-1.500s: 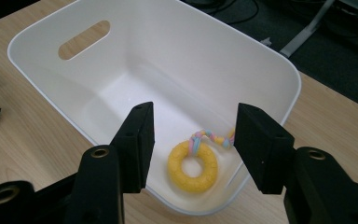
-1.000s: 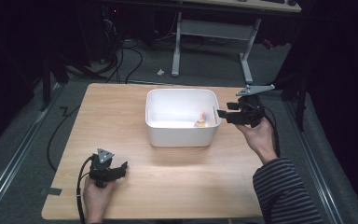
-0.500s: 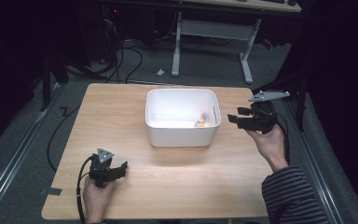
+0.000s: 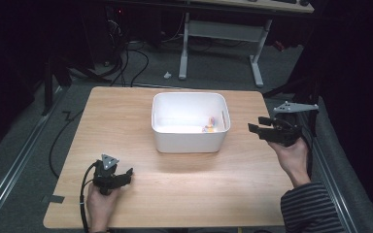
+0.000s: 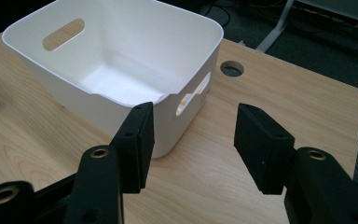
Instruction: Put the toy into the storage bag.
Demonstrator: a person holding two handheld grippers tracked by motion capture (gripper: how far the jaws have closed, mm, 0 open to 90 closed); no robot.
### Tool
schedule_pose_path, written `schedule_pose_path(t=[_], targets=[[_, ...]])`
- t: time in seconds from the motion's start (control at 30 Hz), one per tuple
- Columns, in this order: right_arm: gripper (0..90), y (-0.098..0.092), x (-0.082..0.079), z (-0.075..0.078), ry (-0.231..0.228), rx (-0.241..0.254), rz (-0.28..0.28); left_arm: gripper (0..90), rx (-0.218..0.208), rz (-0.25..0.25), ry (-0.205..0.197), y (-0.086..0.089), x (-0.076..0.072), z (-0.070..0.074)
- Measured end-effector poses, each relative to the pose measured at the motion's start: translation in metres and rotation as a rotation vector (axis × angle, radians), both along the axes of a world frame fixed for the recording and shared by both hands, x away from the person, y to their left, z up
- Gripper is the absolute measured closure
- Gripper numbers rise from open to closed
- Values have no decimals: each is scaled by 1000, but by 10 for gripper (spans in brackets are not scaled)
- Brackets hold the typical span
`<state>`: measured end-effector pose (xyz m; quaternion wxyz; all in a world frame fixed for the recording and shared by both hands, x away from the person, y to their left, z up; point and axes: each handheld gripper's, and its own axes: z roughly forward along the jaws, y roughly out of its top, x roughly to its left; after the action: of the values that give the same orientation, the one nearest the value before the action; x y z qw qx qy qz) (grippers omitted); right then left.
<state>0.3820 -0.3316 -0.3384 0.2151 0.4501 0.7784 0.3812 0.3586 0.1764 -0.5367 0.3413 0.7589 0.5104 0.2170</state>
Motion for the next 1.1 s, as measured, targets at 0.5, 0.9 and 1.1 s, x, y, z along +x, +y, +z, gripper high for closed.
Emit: schedule_pose_path(t=[0.5, 0.9, 1.1], targets=[[480, -12, -31, -10, -25, -21, -15, 237, 1, 0, -1, 0, 0, 0], [478, -8, -55, -11, -62, -44, 5, 237, 1, 0, 0, 0, 0, 0], [477, -11, -65, -18, -71, -25, -4, 237, 1, 0, 0, 0, 0, 0]])
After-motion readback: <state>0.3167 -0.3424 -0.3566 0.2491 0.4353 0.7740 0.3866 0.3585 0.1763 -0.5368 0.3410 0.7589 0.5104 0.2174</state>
